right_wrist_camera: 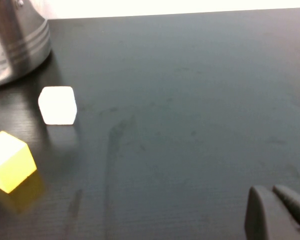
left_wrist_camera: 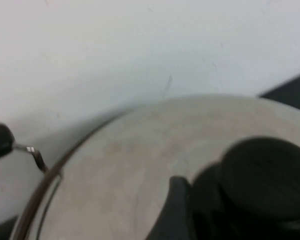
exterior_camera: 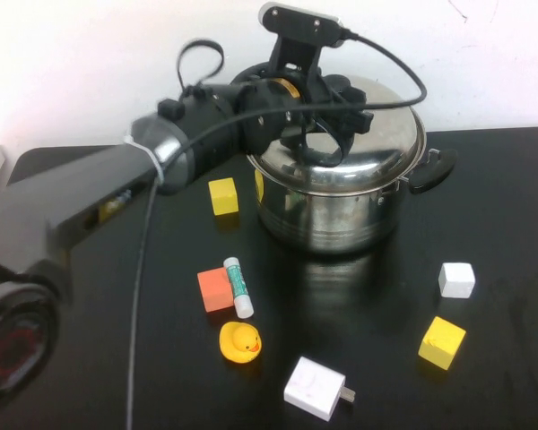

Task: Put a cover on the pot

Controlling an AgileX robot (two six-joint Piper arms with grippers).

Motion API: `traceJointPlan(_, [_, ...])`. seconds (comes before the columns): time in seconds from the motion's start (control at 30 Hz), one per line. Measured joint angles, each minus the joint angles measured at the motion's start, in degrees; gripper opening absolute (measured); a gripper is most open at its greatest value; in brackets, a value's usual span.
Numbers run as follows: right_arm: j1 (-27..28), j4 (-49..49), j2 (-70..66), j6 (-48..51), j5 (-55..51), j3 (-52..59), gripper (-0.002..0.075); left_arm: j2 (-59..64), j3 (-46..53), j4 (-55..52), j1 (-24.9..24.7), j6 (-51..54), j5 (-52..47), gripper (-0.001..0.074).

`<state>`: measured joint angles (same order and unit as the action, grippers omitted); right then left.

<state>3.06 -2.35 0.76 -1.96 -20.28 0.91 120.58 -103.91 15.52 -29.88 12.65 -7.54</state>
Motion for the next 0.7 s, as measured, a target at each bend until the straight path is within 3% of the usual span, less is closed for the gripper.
traceJointPlan(0.17, [0.00,0.00,0.00,0.00,0.00,0.00,-0.0002,-6.15,-0.02,-3.71,0.00,0.34,-4.15,0.0475])
traceJointPlan(0.43, [0.00,0.00,0.00,0.00,0.00,0.00,-0.0002,-19.41,-0.02,-11.45,0.00,-0.79,-16.10,0.0134])
traceJointPlan(0.53, [0.00,0.00,0.00,0.00,0.00,0.00,-0.0002,-24.00,-0.02,-11.51,0.00,-1.61,-20.56,0.0042])
traceJointPlan(0.7, [0.00,0.00,0.00,0.00,0.00,0.00,-0.0002,-32.75,-0.02,-12.37,0.00,-2.43,-26.38,0.0006])
